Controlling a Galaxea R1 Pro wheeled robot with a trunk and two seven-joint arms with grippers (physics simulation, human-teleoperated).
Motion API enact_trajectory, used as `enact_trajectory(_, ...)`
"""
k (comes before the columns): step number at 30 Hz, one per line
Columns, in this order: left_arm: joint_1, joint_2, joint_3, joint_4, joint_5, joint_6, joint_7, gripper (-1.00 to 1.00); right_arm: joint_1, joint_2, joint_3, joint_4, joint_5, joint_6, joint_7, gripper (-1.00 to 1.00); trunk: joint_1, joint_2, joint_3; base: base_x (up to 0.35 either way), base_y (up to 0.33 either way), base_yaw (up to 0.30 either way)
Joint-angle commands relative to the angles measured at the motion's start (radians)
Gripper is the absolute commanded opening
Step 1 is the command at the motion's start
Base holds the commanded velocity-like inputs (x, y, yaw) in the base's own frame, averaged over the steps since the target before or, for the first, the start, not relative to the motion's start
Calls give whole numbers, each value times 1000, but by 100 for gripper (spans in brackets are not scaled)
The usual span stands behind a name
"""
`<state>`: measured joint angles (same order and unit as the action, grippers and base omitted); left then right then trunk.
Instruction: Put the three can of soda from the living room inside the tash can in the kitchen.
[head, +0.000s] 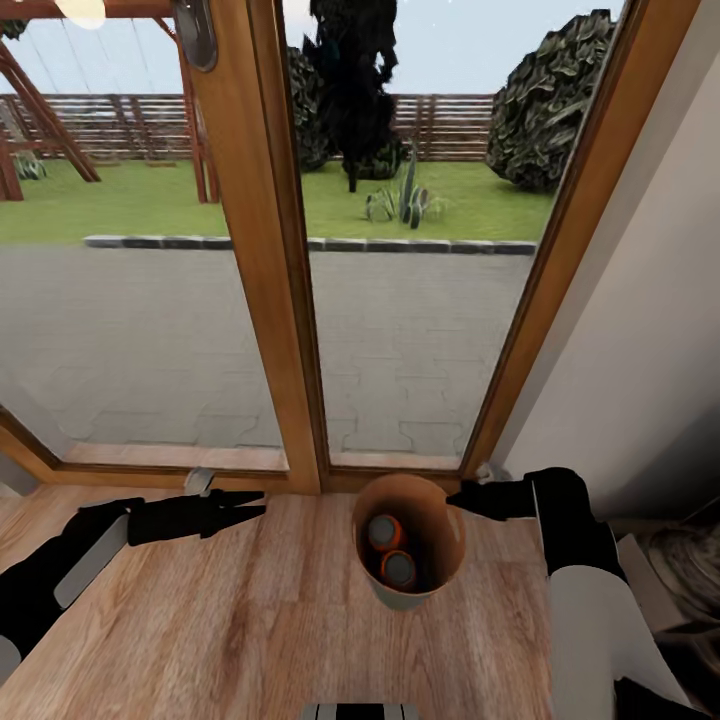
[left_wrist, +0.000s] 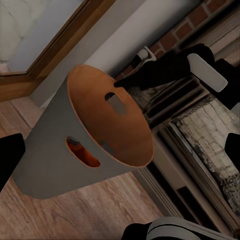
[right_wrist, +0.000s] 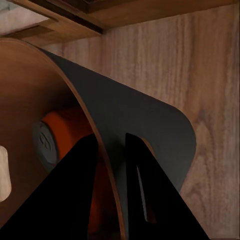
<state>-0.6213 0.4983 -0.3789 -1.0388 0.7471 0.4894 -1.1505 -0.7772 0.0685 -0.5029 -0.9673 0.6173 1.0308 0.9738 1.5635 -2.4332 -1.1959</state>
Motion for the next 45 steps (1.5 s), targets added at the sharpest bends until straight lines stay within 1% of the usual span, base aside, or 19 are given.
enact_trajectory(1,0,0,0,0,0,0,0,100,0,-1,-1,1,-27,16,1,-100,0,0,0,0,0,0)
enact_trajectory(9,0,-1,0,1,0,0,0,100,-27,-5,-4,84,-28,16,-16,-100,0,0,0,0,0,0)
enact_trajectory(15,0,-1,0,-2,0,0,0,100,-32,-6,-32,101,-28,16,-48,-100,0,0,0,0,0,0)
enact_trajectory(22,0,-1,-1,-4,0,0,0,100,-33,-10,-41,107,-31,16,-73,-100,0,0,0,0,0,0)
enact_trajectory(23,0,-1,-1,-4,0,0,0,100,-33,-10,-41,108,-34,16,-79,-100,0,0,0,0,0,0)
enact_trajectory(26,0,-2,-1,-5,0,0,0,100,-33,-10,-42,111,-80,16,-102,-100,0,0,0,0,0,0)
enact_trajectory(29,0,-2,-1,-6,0,0,0,100,-33,-9,-42,111,-94,8,-142,-100,0,0,0,0,0,0)
enact_trajectory(31,0,-1,-2,-3,0,1,0,100,-33,-9,-42,111,-107,5,-154,-100,0,0,0,0,0,0)
enact_trajectory(33,0,-2,-2,3,4,4,6,100,-33,-10,-41,111,-139,4,-161,-100,0,0,0,0,0,0)
enact_trajectory(34,0,-2,-2,5,5,10,20,100,-33,-10,-41,111,-144,3,-162,-100,0,0,0,0,0,0)
enact_trajectory(36,0,-2,-2,9,6,78,132,100,-33,-10,-40,111,-151,3,-165,-100,0,0,0,0,0,0)
enact_trajectory(37,0,-2,-1,10,6,135,227,100,-33,-10,-41,111,-152,3,-167,-100,0,0,0,0,0,0)
enact_trajectory(39,0,-4,0,7,9,192,350,100,-33,-10,-40,111,-154,3,-167,-100,0,0,0,0,0,0)
enact_trajectory(40,0,-6,1,6,10,208,396,100,-33,-10,-40,111,-155,3,-167,-100,0,0,0,0,0,0)
enact_trajectory(42,0,-10,1,4,11,227,448,100,-33,-10,-40,111,-156,2,-167,-100,0,0,0,0,0,0)
enact_trajectory(44,0,-14,2,3,12,234,468,100,-33,-10,-41,111,-159,1,-167,-100,0,0,0,0,0,0)
enact_trajectory(45,0,-16,3,3,12,238,477,100,-33,-10,-41,111,-178,-15,-168,-100,0,0,0,0,0,0)
